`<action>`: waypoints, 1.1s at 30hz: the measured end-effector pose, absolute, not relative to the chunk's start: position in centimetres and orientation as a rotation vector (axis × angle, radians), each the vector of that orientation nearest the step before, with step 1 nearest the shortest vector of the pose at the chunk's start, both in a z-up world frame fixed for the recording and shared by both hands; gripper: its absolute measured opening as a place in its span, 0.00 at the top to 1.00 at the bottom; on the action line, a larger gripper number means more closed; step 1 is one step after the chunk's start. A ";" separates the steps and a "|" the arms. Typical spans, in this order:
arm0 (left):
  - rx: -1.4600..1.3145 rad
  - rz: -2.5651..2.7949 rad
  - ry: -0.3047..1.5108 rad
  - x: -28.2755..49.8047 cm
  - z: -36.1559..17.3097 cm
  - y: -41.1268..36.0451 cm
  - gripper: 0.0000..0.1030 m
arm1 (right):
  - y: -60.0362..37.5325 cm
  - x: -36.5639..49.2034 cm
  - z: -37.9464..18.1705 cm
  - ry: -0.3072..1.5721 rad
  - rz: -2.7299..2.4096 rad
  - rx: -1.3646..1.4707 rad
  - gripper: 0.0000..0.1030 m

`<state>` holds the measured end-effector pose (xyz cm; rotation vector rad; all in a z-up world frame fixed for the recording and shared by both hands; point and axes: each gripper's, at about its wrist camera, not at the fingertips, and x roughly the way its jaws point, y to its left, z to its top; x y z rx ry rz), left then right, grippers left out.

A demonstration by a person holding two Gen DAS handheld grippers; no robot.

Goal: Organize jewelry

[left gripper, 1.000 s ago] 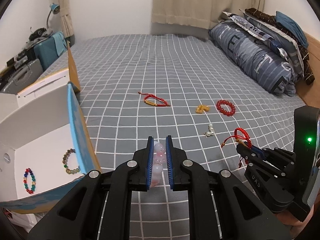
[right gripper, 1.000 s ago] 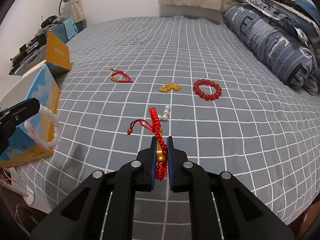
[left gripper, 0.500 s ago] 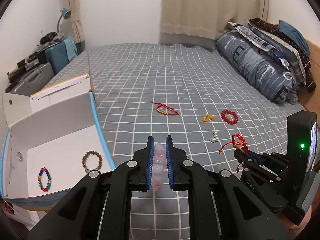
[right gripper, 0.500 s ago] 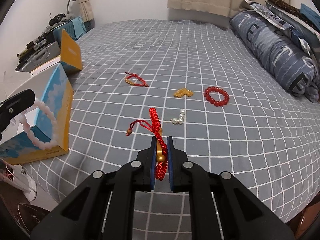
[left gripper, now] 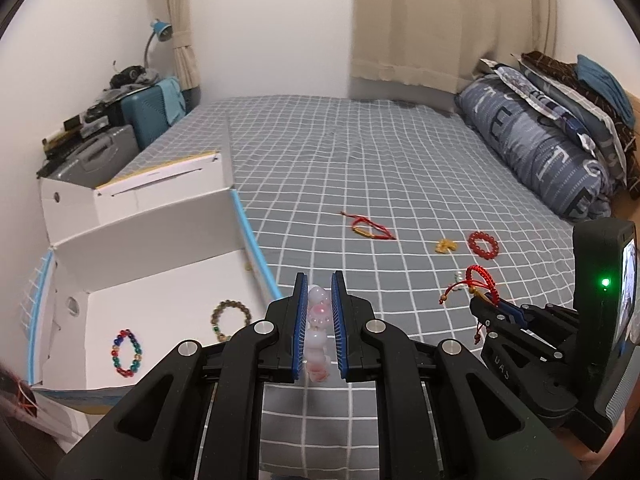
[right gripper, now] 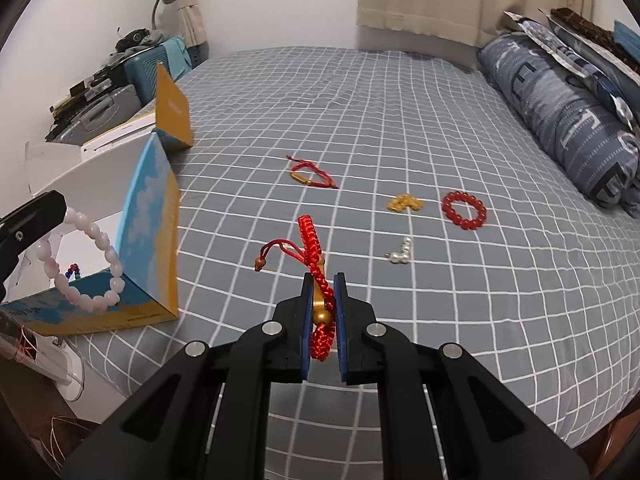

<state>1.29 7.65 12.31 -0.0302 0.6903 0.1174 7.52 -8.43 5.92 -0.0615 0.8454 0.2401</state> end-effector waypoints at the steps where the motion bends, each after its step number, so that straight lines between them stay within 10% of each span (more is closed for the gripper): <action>1: -0.033 0.121 0.690 1.2 12.4 7.9 0.89 | -8.0 7.6 6.0 0.846 0.245 -0.065 0.91; 33: -0.121 0.421 0.708 -2.2 11.2 23.1 0.89 | 10.1 7.2 8.6 0.799 0.534 -0.143 0.91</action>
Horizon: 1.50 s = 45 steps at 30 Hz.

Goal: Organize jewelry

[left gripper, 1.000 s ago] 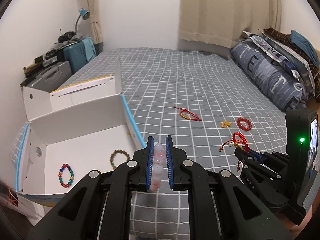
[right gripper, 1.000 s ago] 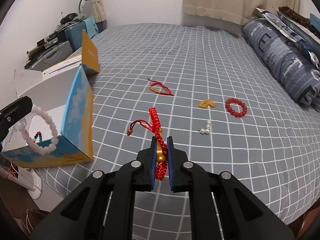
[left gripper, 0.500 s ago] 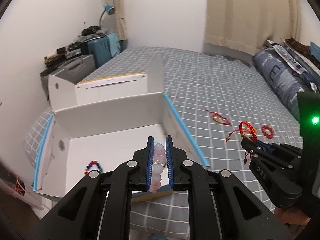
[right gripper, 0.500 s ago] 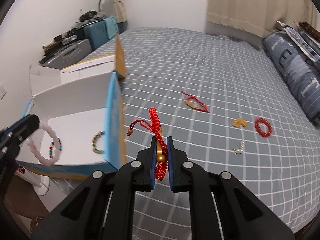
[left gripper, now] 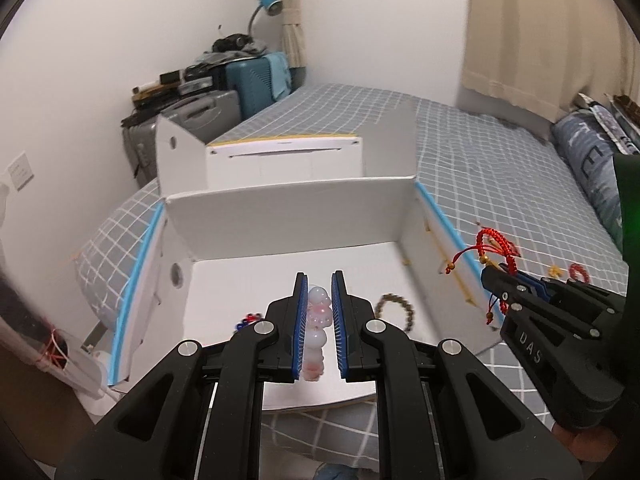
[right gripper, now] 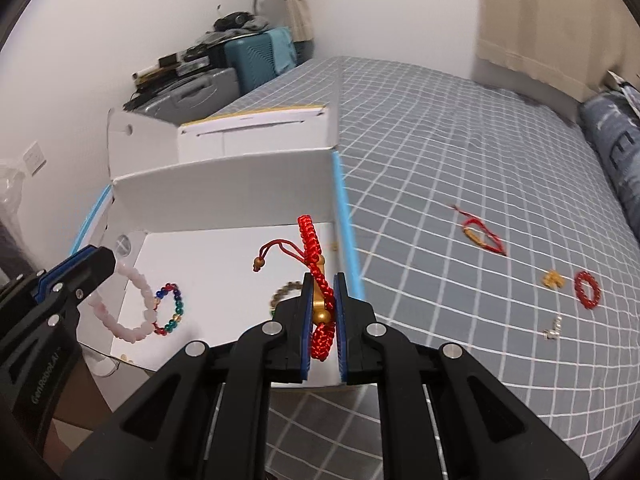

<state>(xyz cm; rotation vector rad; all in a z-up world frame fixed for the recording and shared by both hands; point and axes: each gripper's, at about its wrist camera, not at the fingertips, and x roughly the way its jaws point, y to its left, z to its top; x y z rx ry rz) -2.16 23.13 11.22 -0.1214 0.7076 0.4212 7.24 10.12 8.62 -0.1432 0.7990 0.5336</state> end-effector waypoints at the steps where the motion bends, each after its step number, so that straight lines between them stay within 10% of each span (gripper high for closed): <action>1: -0.123 0.423 0.709 -2.2 11.1 23.4 0.89 | 10.6 7.2 8.3 0.804 0.537 -0.153 0.91; 45: -0.226 0.515 0.882 0.3 3.7 32.0 0.87 | 17.9 10.5 1.7 0.963 0.570 -0.236 0.86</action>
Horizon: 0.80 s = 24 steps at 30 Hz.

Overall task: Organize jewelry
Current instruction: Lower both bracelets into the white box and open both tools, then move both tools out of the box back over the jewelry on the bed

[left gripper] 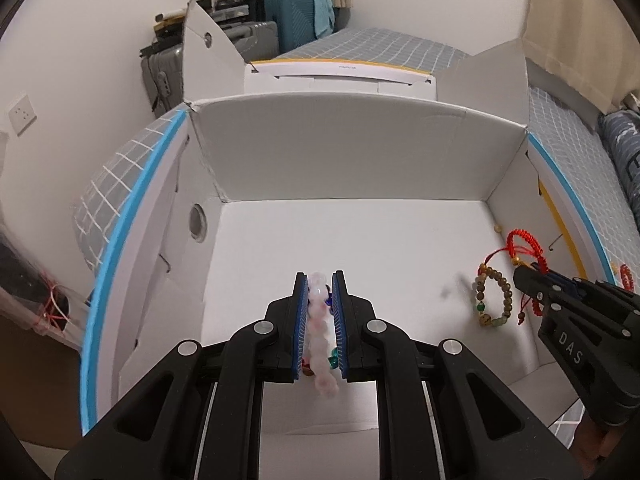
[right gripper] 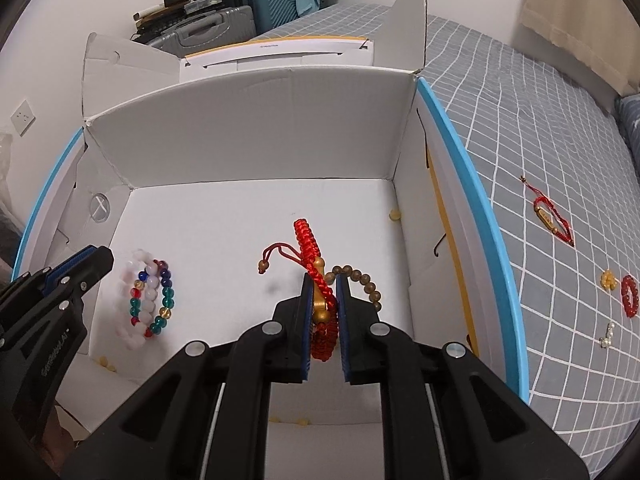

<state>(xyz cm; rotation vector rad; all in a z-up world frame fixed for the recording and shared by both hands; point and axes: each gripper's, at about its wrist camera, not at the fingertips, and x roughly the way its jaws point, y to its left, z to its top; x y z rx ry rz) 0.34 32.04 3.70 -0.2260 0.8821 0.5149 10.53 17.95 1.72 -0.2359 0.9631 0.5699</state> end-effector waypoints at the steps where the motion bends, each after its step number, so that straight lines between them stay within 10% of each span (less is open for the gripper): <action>1: -0.228 0.516 0.882 0.3 3.8 32.0 0.86 | 18.0 10.5 1.8 0.963 0.571 -0.236 0.84; 4: -0.234 0.525 0.884 0.2 4.2 32.0 0.70 | 17.9 10.3 2.1 0.952 0.577 -0.226 0.51; 13: -0.231 0.571 0.813 -1.7 6.4 32.0 0.26 | 17.7 8.7 4.1 0.895 0.623 -0.207 0.19; 24: -0.252 0.537 0.756 -2.1 8.9 30.8 0.07 | 14.7 8.1 7.1 0.808 0.575 -0.171 0.07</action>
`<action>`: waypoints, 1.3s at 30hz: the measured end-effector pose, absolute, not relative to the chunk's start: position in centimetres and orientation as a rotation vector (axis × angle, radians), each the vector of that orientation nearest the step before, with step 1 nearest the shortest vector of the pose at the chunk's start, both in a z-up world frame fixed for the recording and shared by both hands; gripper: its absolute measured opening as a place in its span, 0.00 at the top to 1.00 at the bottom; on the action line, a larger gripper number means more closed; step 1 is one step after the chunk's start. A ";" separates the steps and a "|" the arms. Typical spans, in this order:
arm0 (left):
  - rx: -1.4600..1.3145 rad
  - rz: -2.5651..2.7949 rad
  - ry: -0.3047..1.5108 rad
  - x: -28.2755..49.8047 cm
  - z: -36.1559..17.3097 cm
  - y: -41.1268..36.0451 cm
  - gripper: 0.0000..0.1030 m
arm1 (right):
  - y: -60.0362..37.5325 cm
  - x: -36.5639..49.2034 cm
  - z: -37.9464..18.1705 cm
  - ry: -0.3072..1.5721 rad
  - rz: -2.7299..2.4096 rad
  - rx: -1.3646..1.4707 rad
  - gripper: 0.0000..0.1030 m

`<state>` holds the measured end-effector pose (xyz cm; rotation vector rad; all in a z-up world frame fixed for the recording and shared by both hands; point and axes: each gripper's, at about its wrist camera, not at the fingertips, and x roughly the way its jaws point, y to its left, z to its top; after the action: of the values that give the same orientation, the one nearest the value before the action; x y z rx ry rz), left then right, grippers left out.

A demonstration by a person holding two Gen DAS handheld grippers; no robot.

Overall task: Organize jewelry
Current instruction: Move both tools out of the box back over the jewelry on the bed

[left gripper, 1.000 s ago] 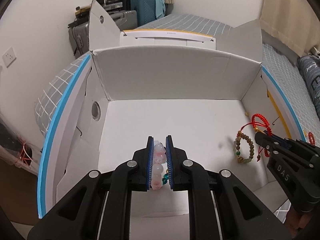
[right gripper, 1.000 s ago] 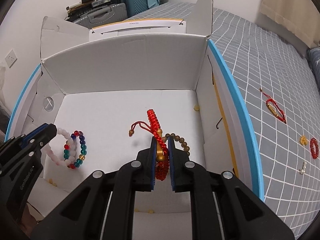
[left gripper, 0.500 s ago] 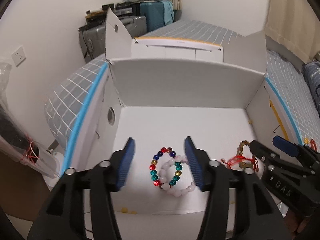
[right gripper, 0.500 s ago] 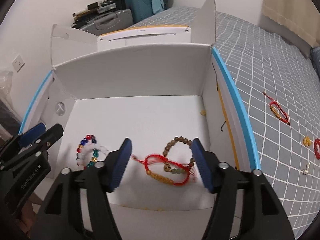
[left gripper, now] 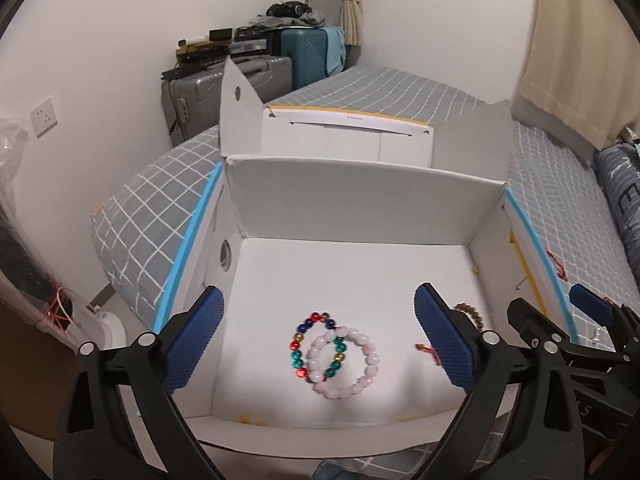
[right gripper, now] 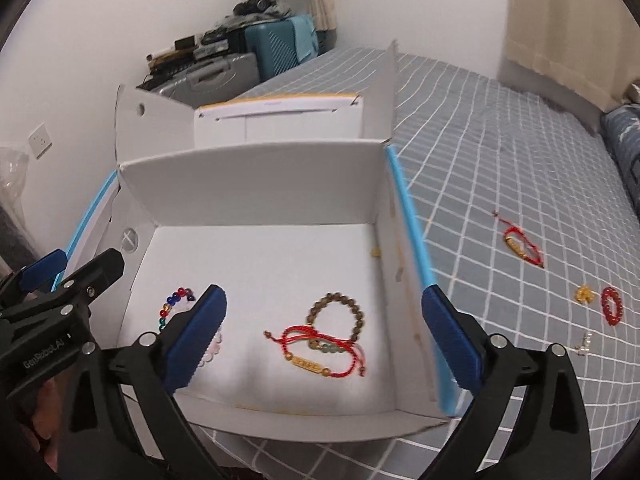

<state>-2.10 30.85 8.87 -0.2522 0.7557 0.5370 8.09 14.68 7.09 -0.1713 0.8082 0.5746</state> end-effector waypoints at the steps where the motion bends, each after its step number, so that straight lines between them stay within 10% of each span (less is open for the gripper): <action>1: -0.253 0.532 0.752 -2.1 9.1 30.6 0.07 | 14.3 8.1 7.3 0.804 0.571 -0.167 0.07; 39: -0.107 0.106 0.810 12.9 11.8 6.5 0.06 | -12.7 11.9 10.6 0.779 0.171 -0.082 0.07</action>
<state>12.87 6.48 11.83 -0.1074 0.8103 0.1056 11.88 -12.71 10.60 -0.0820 0.7788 0.1713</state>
